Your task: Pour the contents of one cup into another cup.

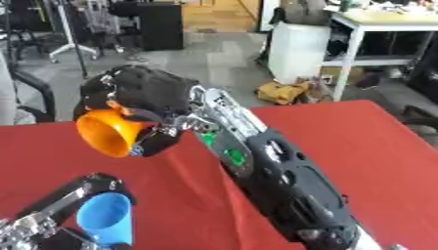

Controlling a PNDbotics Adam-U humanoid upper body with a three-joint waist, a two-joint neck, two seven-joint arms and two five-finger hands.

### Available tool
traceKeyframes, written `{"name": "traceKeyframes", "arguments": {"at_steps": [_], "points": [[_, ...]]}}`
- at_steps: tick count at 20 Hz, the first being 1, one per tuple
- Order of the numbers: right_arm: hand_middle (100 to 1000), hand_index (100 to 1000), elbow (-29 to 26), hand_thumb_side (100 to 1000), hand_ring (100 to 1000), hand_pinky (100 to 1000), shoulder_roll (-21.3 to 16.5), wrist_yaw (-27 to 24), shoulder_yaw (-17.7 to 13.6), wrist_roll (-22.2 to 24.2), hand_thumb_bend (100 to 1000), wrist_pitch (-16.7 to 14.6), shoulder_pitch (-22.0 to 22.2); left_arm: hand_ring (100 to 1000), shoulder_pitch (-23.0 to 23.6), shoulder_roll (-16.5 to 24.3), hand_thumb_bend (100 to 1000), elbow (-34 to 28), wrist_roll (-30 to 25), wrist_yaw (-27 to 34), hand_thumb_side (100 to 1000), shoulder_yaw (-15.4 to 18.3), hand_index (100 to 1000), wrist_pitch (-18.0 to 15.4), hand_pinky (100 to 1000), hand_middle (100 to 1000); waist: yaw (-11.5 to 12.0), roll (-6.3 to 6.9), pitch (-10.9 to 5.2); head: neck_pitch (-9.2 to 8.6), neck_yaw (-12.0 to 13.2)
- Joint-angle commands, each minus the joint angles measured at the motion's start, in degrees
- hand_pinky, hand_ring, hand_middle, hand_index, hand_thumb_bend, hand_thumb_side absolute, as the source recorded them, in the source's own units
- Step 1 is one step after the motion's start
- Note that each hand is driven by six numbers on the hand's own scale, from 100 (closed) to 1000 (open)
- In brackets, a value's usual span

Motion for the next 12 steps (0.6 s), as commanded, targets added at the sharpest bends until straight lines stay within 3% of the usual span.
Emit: {"name": "traceKeyframes", "arguments": {"at_steps": [1,9,12], "points": [[590,740,-1.24,100,495,687,-1.05,1.04,-0.27,-0.15,221,-0.58,-1.33,422,-1.22,0.36,501,-0.44,-0.21,0.34,100,0.72,663,-0.15,513,459,-0.06,0.31,-1.17,-0.34,0.03],[588,740,-1.33,100,393,688,-0.98,3.10,-0.06,-0.74,215,-1.43,-1.32,423,-1.26,0.32,500,-0.29,-0.41,0.35,100,0.75,664,-0.30,514,460,-0.13,0.34,-1.17,-0.29,0.08],[588,740,-1.37,100,393,688,-0.96,3.61,0.03,-0.91,212,-1.67,-1.33,423,-1.28,0.29,500,-0.23,-0.45,0.35,100,0.78,664,-0.34,514,460,-0.15,0.34,-1.18,-0.29,0.09]]}}
